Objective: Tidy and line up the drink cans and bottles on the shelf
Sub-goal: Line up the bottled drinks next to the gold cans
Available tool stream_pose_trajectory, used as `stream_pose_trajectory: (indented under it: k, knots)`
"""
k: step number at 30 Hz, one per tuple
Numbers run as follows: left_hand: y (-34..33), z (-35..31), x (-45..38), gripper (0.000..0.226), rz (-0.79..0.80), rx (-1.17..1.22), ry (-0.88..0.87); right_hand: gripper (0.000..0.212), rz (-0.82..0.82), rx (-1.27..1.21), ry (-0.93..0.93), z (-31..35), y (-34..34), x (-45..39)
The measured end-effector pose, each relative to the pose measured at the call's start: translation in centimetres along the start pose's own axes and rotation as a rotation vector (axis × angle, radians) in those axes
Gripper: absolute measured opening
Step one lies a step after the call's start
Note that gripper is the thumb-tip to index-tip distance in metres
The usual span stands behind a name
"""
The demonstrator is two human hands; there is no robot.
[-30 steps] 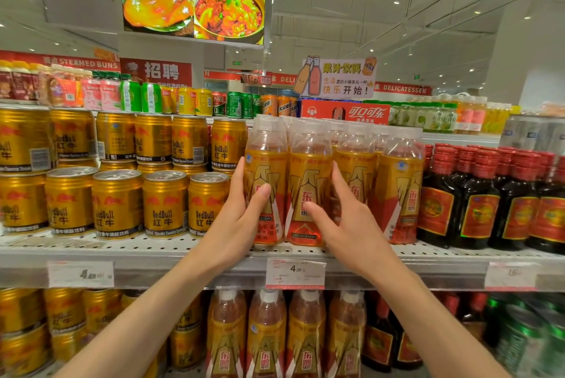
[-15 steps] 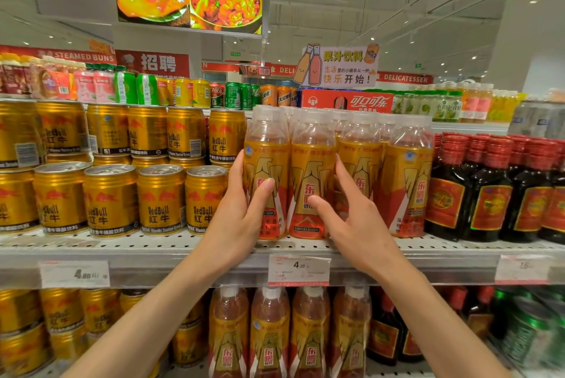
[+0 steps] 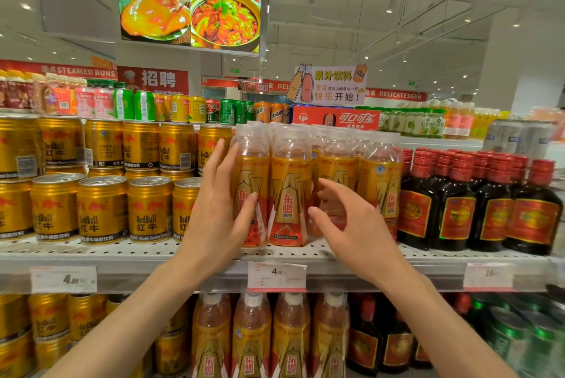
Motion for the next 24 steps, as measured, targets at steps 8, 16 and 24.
stream_pose_trajectory:
  k: [8, 16, 24]
  knots:
    - [-1.9, -7.8, -7.2, 0.066, 0.185, -0.522, -0.379, 0.043, -0.150, 0.441, 0.343, 1.6, 6.9, -3.1]
    - [-4.3, -5.9, -9.9, 0.085, 0.388, -0.623, -0.306, 0.090, 0.071, 0.860, 0.367, 1.0, 6.7, -8.2]
    - [-4.2, -5.9, -9.5, 0.081, 0.361, -0.588, -0.300, 0.101, 0.143, 0.923, 0.346, 0.4, 4.8, -9.7]
Point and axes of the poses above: each hand's wrist, its own x-axis away from the middle knuckle, its own y-axis out of the back of the hand, z = x × y, the point moved 10 cm from there along -x, towards the middle knuckle, and after that the axes turned 1 degree about z, right-handed, at the moved point
